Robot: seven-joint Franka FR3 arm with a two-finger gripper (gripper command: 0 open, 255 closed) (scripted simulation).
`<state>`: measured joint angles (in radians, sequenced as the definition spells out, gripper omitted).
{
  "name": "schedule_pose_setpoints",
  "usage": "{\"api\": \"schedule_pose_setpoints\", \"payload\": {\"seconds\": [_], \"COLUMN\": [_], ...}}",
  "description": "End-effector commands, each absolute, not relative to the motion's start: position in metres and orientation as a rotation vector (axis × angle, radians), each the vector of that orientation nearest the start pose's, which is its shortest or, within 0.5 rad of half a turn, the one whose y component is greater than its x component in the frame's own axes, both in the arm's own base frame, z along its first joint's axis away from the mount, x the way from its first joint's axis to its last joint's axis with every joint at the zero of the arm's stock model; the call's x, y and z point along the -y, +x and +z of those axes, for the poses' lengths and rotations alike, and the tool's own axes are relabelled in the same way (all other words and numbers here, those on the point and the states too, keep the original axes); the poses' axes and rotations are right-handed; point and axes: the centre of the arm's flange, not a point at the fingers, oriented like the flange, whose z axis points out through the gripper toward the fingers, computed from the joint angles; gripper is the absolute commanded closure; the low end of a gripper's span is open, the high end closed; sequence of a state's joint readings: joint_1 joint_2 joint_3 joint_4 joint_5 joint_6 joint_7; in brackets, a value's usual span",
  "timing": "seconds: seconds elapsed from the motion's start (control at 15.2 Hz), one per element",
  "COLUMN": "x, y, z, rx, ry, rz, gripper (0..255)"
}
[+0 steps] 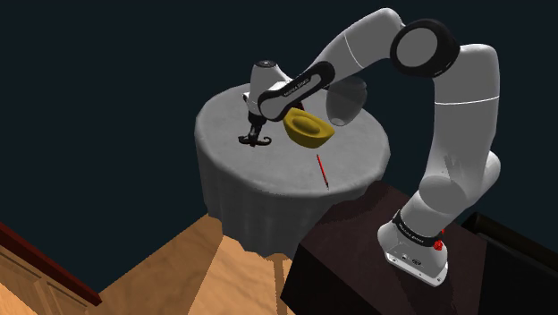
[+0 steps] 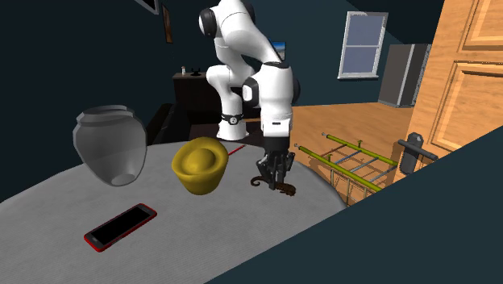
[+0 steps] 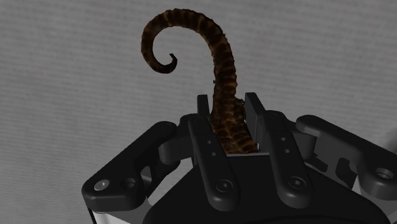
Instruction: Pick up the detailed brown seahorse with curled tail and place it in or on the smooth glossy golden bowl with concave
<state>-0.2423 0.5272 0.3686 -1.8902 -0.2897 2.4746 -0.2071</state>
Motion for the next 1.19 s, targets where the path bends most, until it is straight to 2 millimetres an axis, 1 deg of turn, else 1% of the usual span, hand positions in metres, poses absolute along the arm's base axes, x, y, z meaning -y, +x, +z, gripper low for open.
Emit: {"api": "schedule_pose_setpoints", "payload": {"seconds": [0.0, 1.12], "x": [-0.068, -0.068], "y": [0.639, 0.639], "z": [0.259, 0.349], "rx": [0.776, 0.776], "ry": [-3.055, -3.055], "rz": [-0.165, -0.165], "gripper": [255, 255]}}
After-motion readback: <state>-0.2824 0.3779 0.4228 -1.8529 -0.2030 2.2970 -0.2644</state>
